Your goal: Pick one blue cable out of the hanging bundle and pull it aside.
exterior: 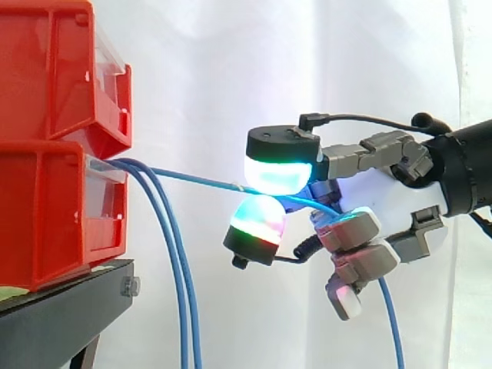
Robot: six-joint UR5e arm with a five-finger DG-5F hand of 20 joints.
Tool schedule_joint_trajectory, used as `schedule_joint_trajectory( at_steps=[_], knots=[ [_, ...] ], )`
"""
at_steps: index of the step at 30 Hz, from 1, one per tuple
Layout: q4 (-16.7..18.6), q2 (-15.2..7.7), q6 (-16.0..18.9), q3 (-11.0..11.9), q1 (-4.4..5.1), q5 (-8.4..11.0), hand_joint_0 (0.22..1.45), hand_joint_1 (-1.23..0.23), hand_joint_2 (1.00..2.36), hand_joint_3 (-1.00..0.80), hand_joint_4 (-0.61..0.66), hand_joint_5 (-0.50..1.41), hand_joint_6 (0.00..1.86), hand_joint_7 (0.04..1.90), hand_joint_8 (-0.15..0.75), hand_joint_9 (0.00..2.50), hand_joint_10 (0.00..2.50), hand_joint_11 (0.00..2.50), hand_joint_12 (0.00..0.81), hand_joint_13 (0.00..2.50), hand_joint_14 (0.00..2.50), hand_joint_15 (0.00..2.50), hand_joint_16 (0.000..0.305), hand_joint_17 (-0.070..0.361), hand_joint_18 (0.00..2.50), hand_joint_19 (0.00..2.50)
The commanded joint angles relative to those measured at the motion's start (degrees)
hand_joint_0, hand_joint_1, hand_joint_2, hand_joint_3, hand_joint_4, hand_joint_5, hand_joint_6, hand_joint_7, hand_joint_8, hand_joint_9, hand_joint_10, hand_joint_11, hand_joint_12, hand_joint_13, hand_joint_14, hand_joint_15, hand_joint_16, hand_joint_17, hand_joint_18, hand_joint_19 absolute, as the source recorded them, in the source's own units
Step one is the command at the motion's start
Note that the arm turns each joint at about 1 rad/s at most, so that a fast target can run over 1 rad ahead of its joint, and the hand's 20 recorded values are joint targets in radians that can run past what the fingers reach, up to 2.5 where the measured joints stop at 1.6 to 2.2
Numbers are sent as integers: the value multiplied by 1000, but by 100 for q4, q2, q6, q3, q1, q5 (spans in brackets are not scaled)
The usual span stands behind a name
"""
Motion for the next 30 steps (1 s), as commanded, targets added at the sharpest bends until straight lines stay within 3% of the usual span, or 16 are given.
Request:
schedule_joint_trajectory(
  at_steps=[1,7,16,24,30],
  knots=[
    [-2,9,-127,0,-34,0,590,-761,1011,-67,-154,-36,892,1130,260,1460,27,859,320,1406,29,840,57,129,1047,501],
    [-10,9,-382,-17,-86,0,591,-722,1010,-75,-158,-39,904,1088,261,1443,25,870,330,1373,27,828,58,131,1049,497],
    [42,9,-347,-413,-86,-8,590,-684,1005,-93,-138,-37,905,1056,282,1420,24,852,346,1302,26,789,60,135,1057,496],
    [570,9,-338,-809,-78,-17,587,-656,1001,-102,-130,-36,902,1054,284,1378,21,838,358,1283,23,787,61,137,1057,501],
    [913,9,-338,-879,-78,-17,584,-646,1015,-113,-127,-35,901,1053,293,1371,23,823,360,1276,25,786,62,139,1061,501]
  ],
)
